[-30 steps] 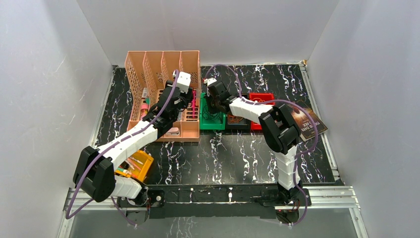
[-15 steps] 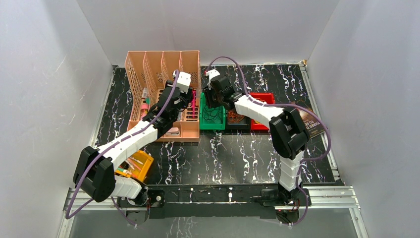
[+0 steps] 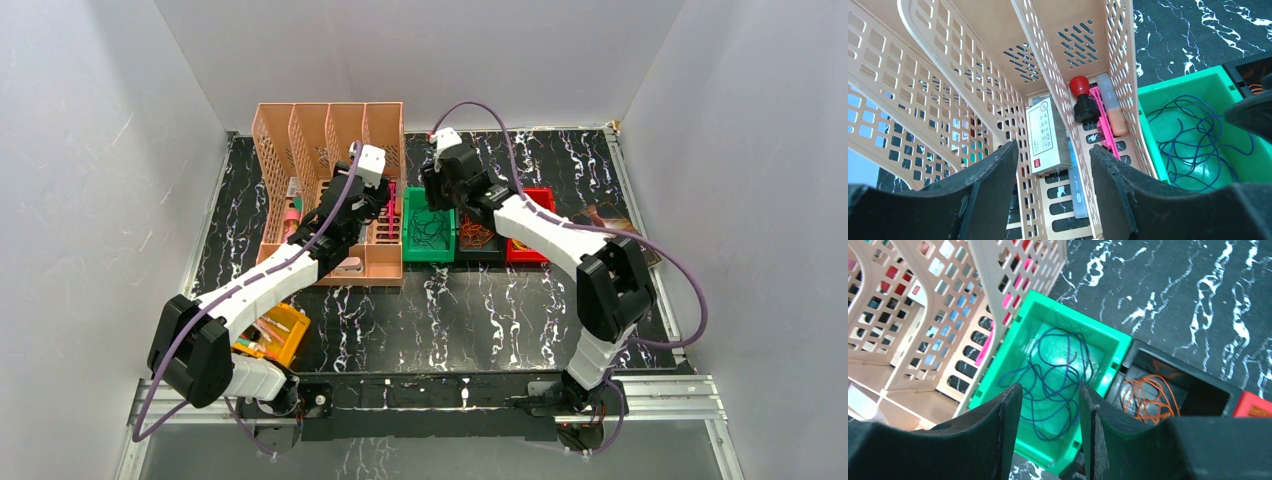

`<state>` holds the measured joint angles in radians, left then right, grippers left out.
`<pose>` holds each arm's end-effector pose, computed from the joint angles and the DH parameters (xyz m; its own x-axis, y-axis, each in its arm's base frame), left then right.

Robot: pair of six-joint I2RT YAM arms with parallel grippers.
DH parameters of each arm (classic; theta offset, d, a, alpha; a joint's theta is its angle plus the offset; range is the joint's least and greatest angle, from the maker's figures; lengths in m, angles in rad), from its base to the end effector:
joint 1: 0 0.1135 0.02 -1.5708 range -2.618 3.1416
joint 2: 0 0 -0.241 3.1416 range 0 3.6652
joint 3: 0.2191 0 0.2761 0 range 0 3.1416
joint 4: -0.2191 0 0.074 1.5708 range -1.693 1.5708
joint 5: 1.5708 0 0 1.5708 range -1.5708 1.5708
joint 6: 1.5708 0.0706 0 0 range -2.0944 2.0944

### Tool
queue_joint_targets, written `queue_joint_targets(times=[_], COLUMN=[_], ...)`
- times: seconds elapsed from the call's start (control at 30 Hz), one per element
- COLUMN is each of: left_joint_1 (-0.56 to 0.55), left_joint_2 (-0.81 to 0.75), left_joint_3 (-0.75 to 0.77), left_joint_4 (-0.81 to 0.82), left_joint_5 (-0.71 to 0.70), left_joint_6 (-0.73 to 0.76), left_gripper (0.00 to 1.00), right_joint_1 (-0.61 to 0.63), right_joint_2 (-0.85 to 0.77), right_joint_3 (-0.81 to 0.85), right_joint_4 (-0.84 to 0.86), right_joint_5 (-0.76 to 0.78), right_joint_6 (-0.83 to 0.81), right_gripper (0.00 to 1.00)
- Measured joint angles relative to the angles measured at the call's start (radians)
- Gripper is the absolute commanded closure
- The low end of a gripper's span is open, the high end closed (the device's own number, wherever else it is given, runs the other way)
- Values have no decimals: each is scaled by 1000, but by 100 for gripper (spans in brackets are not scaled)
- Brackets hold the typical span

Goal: Untangle the cables

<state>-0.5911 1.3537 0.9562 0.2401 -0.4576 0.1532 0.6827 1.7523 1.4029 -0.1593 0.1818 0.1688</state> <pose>0.3291 -0.1833 0.2783 -0.1076 0.2371 -0.9655 0.1559 0.9632 0.2192 0.3669 0.2819 0.2448 -0.4562 -0.1580 -0.8758 -0.4274 0.9021 0.0599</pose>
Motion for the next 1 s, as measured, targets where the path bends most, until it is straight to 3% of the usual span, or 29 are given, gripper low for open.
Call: queue_joint_targets(times=[0.23,0.47,0.63,0.7,0.77,0.87,1.0], left_joint_1=[0,0,0,0,0,0,0], left_joint_2=[-1,-52,-201,-320,-406,-544,-656], left_joint_3=[0,0,-11,-59,-104,-214,-285], left_joint_4=[0,-16,-118,-201,-256,-414,-515], left_joint_5=[1,17,61,72,74,57,25], left_joint_6=[-5,-52,-217,-320,-396,-507,-589], left_gripper=[45,44,40,31,3,2,2], right_joint_1=[0,0,0,0,-1,-1,-1], right_joint_2=[-149,-454,-755,-904,-1007,-1151,-1214], right_joint_3=[-151,-373,-552,-632,-682,-790,-863], right_joint_4=[5,59,86,74,72,27,11], right_joint_5=[49,56,133,192,240,294,324], right_joint_6=[-8,-15,-14,-6,14,71,114], right_gripper=[45,38,15,2,2,2,2])
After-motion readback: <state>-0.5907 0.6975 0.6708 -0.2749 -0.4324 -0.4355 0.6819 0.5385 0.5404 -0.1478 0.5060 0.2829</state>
